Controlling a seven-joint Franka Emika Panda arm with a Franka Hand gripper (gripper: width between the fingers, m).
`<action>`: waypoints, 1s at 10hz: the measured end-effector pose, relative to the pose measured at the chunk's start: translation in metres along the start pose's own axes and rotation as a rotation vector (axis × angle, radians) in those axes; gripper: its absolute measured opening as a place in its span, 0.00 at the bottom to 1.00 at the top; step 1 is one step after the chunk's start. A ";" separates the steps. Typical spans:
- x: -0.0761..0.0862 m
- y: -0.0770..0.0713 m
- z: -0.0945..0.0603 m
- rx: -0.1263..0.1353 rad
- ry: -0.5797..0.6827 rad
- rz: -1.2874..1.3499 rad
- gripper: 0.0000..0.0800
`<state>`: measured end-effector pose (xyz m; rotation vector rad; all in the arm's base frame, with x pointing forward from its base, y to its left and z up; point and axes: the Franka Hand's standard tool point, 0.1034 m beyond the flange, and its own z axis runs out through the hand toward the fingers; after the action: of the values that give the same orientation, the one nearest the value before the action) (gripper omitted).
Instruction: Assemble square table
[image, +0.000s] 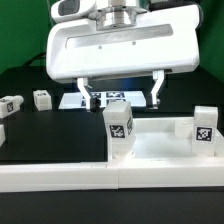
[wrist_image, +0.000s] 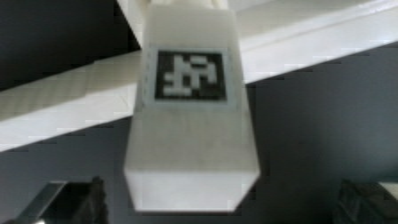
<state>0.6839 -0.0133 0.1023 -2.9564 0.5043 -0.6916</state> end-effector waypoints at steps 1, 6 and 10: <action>-0.005 -0.006 0.003 0.013 -0.094 0.021 0.81; -0.019 -0.010 0.004 0.033 -0.428 0.086 0.81; -0.023 0.008 0.010 0.002 -0.452 0.116 0.81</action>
Offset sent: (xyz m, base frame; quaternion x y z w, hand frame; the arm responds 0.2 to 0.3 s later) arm 0.0000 0.0000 0.0000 0.0000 -0.1938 0.0000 0.9810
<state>0.6663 -0.0129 0.0822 -2.9136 0.6195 -0.0050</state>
